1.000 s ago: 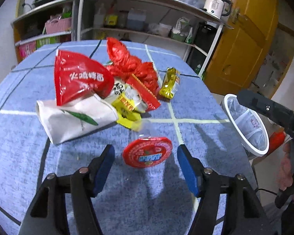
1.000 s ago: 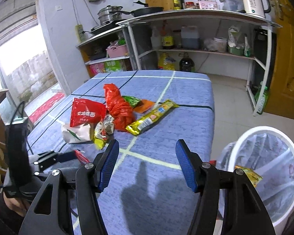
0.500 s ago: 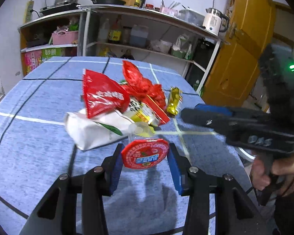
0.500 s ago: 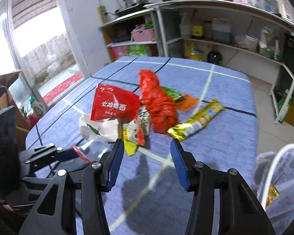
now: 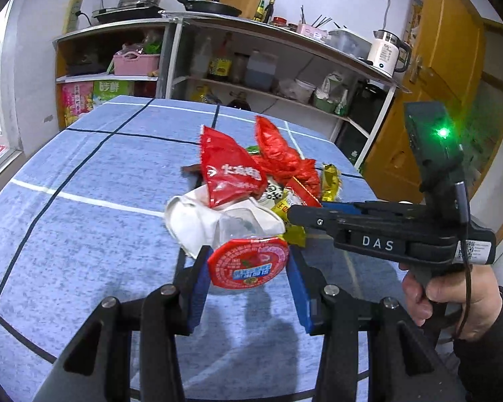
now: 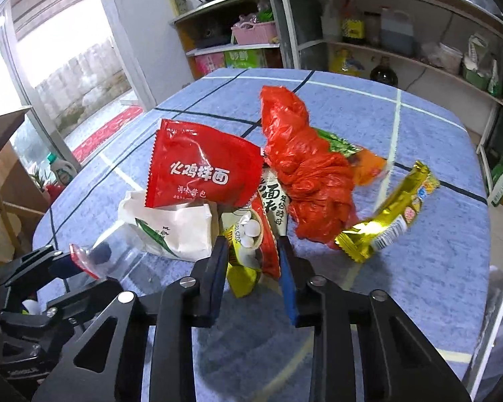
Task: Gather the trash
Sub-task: 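Grasp the small yellow snack packet with the right gripper, then carry the red container to the bin and release it while the right carries the packet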
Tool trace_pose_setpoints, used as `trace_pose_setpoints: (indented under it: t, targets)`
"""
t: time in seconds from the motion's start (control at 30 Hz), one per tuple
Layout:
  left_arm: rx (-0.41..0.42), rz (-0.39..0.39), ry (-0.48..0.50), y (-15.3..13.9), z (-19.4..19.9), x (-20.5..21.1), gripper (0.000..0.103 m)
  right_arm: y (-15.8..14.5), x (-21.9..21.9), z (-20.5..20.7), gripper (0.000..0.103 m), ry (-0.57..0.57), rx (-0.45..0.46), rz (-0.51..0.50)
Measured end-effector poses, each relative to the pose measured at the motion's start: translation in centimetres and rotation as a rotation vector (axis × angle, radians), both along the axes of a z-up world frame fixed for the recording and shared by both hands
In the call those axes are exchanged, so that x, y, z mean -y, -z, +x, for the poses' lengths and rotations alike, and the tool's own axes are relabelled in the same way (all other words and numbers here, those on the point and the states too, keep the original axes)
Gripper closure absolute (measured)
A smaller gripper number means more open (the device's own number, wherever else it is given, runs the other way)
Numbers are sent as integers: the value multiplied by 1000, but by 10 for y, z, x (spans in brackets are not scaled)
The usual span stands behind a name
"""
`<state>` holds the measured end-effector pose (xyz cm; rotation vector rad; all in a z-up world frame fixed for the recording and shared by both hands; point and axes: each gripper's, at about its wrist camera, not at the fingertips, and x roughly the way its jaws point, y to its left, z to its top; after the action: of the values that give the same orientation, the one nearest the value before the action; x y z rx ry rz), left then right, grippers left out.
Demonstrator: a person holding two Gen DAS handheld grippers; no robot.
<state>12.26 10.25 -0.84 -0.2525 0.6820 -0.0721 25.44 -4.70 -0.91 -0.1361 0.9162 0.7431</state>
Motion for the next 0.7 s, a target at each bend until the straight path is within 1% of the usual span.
trace_pose_setpoints:
  t: [0.1,0.17,0.3,0.57,0.7]
  targets:
    - [0,-4,-6,1,-1,-3,57,-3,0,-1,76,17,16,-9]
    - [1,-6,-7,1,-1,-3,57,-5,5,-2,80,34,16,-5]
    - [8,-4,8,-1,-2,2,57,-9,19,-5,81,62,21,5]
    - [7,9,46,-5,7,27,57,-34,61,-19,82,121,77,36]
    - [15,18,93,-11,15,50,57,-43,93,-26,82,172,96,44]
